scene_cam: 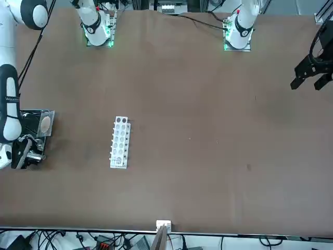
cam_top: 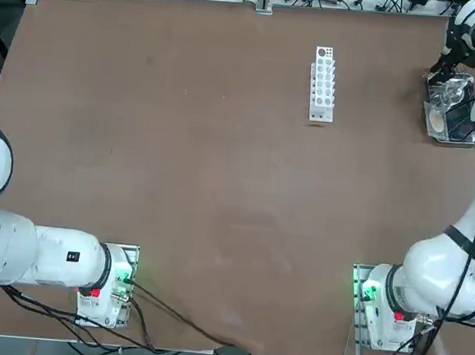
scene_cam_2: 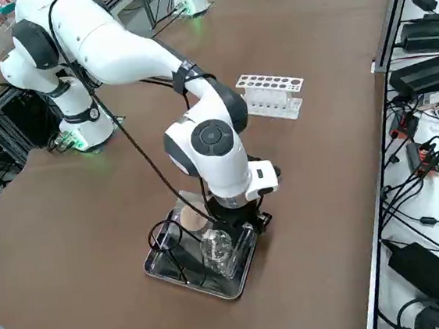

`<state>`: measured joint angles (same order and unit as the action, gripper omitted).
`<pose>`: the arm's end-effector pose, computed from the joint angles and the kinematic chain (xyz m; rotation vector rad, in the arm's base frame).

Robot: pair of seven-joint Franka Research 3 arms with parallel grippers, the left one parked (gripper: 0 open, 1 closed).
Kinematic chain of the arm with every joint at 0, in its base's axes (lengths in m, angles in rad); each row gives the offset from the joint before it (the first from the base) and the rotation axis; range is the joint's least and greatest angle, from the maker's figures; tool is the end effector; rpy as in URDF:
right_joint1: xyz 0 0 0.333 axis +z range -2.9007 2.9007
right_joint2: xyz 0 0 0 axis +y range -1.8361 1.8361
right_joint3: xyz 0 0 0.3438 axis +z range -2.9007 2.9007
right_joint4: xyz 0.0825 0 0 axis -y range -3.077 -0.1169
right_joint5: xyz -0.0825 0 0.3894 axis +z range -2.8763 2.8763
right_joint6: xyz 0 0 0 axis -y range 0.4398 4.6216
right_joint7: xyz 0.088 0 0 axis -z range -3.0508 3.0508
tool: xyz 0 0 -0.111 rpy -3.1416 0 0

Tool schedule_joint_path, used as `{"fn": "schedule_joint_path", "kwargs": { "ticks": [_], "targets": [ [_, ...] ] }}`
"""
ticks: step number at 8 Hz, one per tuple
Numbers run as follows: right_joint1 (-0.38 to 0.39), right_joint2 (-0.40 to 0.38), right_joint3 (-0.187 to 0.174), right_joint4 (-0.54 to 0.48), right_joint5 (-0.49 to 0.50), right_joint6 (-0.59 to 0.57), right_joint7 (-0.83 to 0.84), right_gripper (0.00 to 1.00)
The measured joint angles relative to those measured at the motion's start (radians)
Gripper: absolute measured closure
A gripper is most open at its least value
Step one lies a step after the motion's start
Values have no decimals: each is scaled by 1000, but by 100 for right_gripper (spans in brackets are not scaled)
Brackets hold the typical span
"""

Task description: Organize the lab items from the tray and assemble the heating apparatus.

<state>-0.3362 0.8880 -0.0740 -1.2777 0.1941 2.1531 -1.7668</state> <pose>0.7195 -0.2873 0.2253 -2.4758 -1.8355 -0.1353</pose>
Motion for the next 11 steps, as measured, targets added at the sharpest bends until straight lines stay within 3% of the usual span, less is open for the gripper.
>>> {"fn": "schedule_joint_path", "kwargs": {
  "ticks": [3,11],
  "targets": [
    [0,0,0,5,0,-19,-6,55],
    [0,0,0,13,-1,-28,-10,77]
  ]
}}
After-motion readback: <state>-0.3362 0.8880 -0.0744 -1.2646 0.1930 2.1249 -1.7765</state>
